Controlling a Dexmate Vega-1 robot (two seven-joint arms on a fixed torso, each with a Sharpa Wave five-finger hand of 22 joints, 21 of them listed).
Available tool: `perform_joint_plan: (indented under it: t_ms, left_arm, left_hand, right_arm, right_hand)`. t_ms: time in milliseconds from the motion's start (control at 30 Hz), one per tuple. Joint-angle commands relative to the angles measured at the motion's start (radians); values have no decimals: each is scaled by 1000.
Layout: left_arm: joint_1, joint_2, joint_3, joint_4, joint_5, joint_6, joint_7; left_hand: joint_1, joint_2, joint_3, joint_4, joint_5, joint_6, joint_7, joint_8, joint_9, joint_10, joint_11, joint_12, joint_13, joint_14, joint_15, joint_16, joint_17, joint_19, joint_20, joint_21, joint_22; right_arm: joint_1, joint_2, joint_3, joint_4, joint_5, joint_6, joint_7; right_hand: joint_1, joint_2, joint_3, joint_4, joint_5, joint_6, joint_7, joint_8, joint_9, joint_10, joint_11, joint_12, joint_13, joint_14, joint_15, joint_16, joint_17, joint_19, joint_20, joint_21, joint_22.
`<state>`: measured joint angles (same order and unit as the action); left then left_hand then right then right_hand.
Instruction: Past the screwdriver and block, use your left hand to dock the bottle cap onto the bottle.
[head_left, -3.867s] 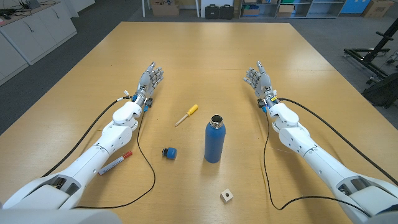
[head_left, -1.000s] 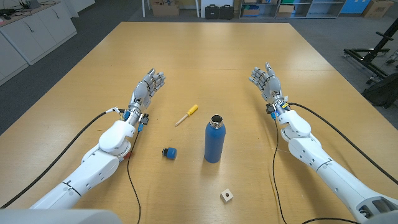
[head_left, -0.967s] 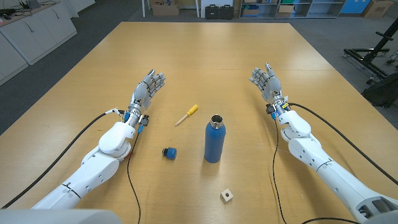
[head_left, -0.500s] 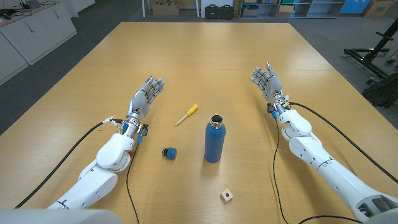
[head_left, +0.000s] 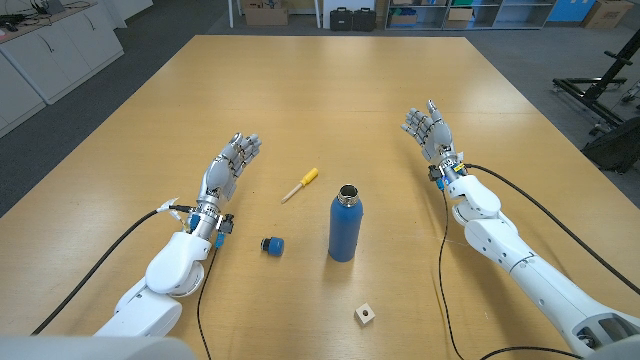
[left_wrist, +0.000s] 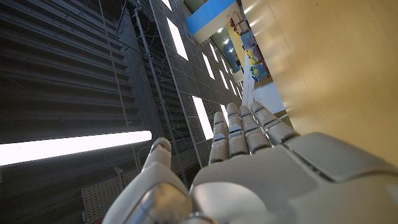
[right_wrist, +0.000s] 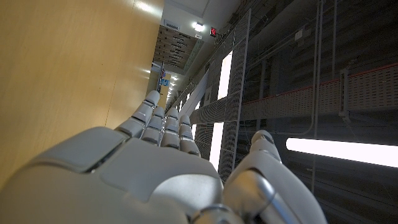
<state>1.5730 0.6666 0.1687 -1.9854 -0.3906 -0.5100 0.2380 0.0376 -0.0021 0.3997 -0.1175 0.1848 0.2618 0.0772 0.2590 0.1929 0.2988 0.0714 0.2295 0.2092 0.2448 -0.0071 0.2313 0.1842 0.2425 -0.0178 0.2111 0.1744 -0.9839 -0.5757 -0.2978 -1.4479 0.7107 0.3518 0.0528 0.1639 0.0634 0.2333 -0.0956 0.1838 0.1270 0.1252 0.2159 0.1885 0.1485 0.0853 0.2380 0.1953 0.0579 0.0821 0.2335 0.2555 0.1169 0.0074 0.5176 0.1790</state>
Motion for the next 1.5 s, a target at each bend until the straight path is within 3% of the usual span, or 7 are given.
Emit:
perform_joint_plan:
  t_ms: [33, 267, 500, 733, 1500]
  left_arm:
    - [82, -21, -27, -18, 23, -65, -17]
    - [102, -11, -23, -16, -7, -84, -70]
    - [155, -18, -43, -46, 37, -95, -58]
    - [209, -33, -71, -70, 65, -107, -46]
    - [304, -102, -101, -75, 131, -160, -49]
  left_hand:
    - [1, 9, 11, -2, -4, 15, 0, 5, 4, 14, -3, 4, 2, 9, 0, -3, 3, 9, 1, -1, 3]
    - [2, 10, 12, -3, -5, 21, -3, 6, 4, 18, -6, 4, 2, 14, -4, -2, 3, 12, 3, -1, 3]
    - [1, 10, 12, -4, -5, 25, -6, 6, 4, 19, -5, 3, 1, 15, -4, -4, 3, 11, 6, -2, 3]
    - [1, 10, 13, -5, -6, 29, -7, 7, 4, 19, -8, 3, 1, 16, -4, -5, 3, 11, 6, -3, 3]
    - [0, 12, 15, -8, -7, 51, -17, 11, 5, 39, -14, 6, 1, 41, -12, -2, 3, 31, 8, 1, 3]
  right_arm:
    - [7, 4, -10, -9, -10, -15, -11]
    - [18, 11, -17, -6, -13, -17, -9]
    - [22, 12, -19, -7, -20, -17, -14]
    - [23, 13, -20, -11, -19, -19, -16]
    - [27, 13, -27, -16, -28, -28, -25]
  right_hand:
    - [5, 8, 6, -1, -2, 10, 5, 5, 5, 9, 2, 5, 1, -1, 4, 7, 3, 5, 3, -1, 5]
    - [5, 9, 7, -1, -2, 11, 4, 4, 5, 9, 4, 4, 1, -1, 5, 6, 3, 6, 3, -2, 5]
    - [6, 10, 7, -2, -2, 12, 4, 4, 6, 10, 3, 4, 1, -1, 6, 6, 3, 7, 3, -4, 5]
    - [7, 11, 7, -2, -3, 12, 3, 3, 6, 10, 2, 4, 1, -1, 5, 6, 3, 8, 4, -5, 5]
    - [8, 14, 7, -3, -3, 16, 2, 1, 6, 12, 3, 2, 1, 1, 4, 6, 3, 10, 5, -10, 5]
